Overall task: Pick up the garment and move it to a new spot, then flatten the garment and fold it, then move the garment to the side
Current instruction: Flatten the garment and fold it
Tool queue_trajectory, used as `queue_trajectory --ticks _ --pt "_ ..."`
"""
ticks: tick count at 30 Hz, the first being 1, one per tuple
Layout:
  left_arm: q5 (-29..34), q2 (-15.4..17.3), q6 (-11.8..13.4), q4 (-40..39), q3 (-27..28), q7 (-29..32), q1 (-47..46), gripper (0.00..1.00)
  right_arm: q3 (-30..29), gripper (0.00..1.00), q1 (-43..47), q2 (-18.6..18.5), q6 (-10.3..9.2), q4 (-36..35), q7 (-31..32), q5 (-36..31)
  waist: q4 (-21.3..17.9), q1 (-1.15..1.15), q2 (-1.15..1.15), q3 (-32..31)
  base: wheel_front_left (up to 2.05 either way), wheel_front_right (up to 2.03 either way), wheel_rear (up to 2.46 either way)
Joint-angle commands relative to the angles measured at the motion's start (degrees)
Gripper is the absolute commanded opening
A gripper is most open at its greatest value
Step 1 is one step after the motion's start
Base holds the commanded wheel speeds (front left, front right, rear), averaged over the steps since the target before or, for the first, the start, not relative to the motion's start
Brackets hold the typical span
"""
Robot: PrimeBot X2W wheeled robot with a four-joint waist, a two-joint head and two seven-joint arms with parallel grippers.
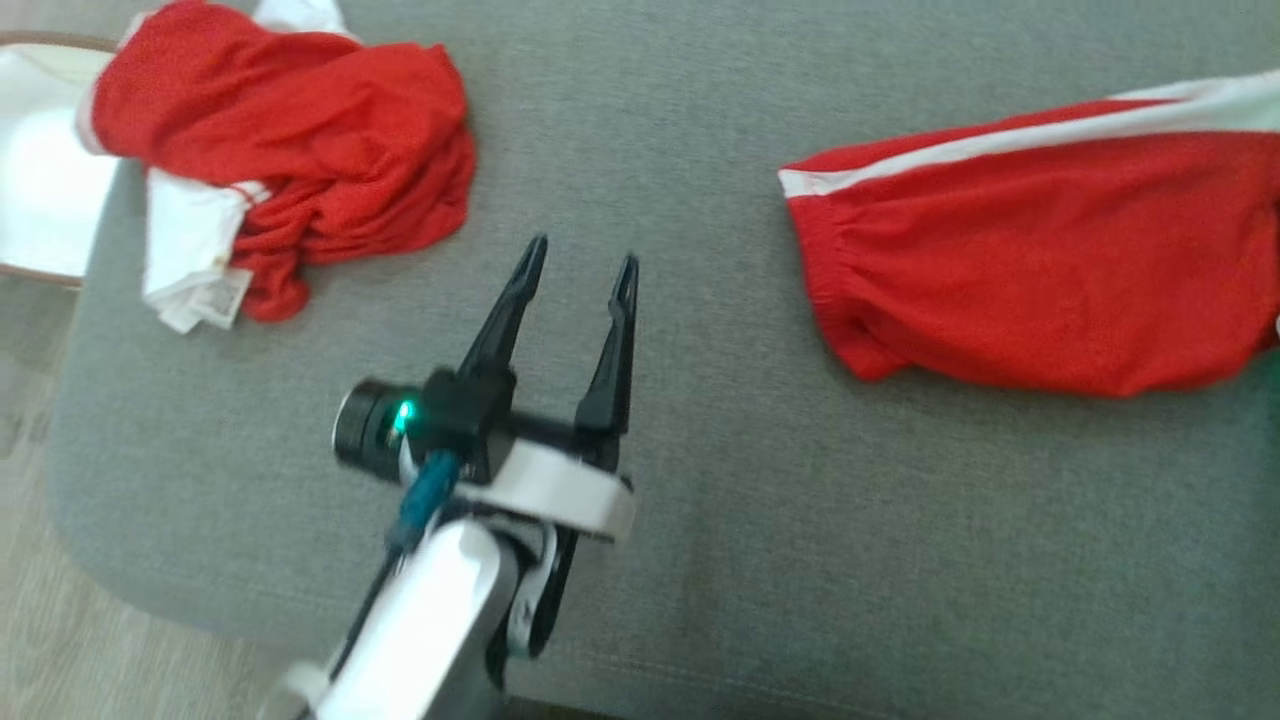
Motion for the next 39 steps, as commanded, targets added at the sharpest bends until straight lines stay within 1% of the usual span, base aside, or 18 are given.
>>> queue_trajectory --ticks 1,5,6,7,8,9,10,14,19,25,30,34,39 --pt "1.94 0.56 0.38 -3.18 2.60 -0.69 1.16 1.00 1.11 1.00 1.90 -0.73 0.39 0.18 1.23 1.03 1.11 0.00 0.00 -0.86 0.00 0.00 0.00" --pt "5.33 0.52 0.78 -5.19 3.50 -0.69 5.61 1.00 1.70 1.00 2.58 0.77 0.39 1.66 5.12 4.43 1.87 0.00 0.00 -1.72 0.00 0.00 0.00" --pt "6.05 0.61 0.87 -5.34 3.73 -0.69 6.55 1.00 2.06 0.93 2.81 0.97 0.39 1.73 6.02 5.01 1.94 0.00 0.00 -1.94 0.00 0.00 0.00" --pt "6.70 0.65 0.95 -5.53 4.00 -0.69 7.40 1.00 2.51 0.70 3.11 1.06 0.39 1.61 6.69 5.48 1.98 0.00 0.00 -2.20 0.00 0.00 0.00" --pt "7.28 0.72 1.05 -5.63 4.32 -0.69 8.24 1.00 2.74 0.40 3.39 1.08 0.39 1.48 7.06 6.01 1.98 0.00 0.00 -2.46 0.00 0.00 0.00" --pt "7.63 0.73 1.09 -5.63 4.65 -0.69 9.04 1.00 2.86 0.27 3.63 1.04 0.39 1.35 7.14 6.46 1.96 0.00 0.00 -2.76 0.00 0.00 0.00" --pt "7.87 0.68 1.16 -5.85 5.18 -0.69 9.76 1.00 2.95 0.00 3.89 0.96 0.39 1.23 7.05 6.84 1.90 0.00 0.00 -3.04 0.00 0.00 0.00" --pt "10.33 1.46 1.56 -6.09 6.79 -0.70 12.06 1.00 2.44 0.00 4.84 -0.26 0.39 2.08 4.66 6.59 1.39 0.00 0.00 -4.57 0.00 0.00 0.00" --pt "11.11 1.66 1.53 -6.06 8.99 -0.70 14.75 1.00 1.01 0.00 5.07 -2.18 0.39 4.96 0.04 3.09 -0.32 0.00 0.00 -6.73 0.00 0.00 0.00" --pt "11.63 1.53 0.67 -6.22 10.69 -0.70 16.84 1.00 -0.37 0.00 3.77 -4.33 0.39 7.70 -3.12 -2.98 -3.31 0.00 0.00 -9.27 0.00 0.00 0.00" --pt "11.89 1.01 -0.43 -5.85 10.83 -0.70 17.36 1.00 -1.84 0.00 1.87 -4.54 0.39 8.54 -3.87 -6.28 -3.95 0.00 0.00 -10.51 0.00 0.00 0.00" --pt "12.13 0.53 -1.09 -5.40 11.19 -0.70 17.70 1.00 -2.35 0.00 -0.15 -2.39 0.39 7.11 -4.56 -7.96 -4.17 0.00 0.00 -11.50 0.00 0.00 0.00" --pt "12.40 0.09 -1.81 -4.51 11.49 -0.70 18.39 1.00 -2.39 0.00 -1.38 2.35 0.39 3.00 -4.79 -9.23 -4.42 0.00 0.00 -12.94 0.00 0.00 0.00"
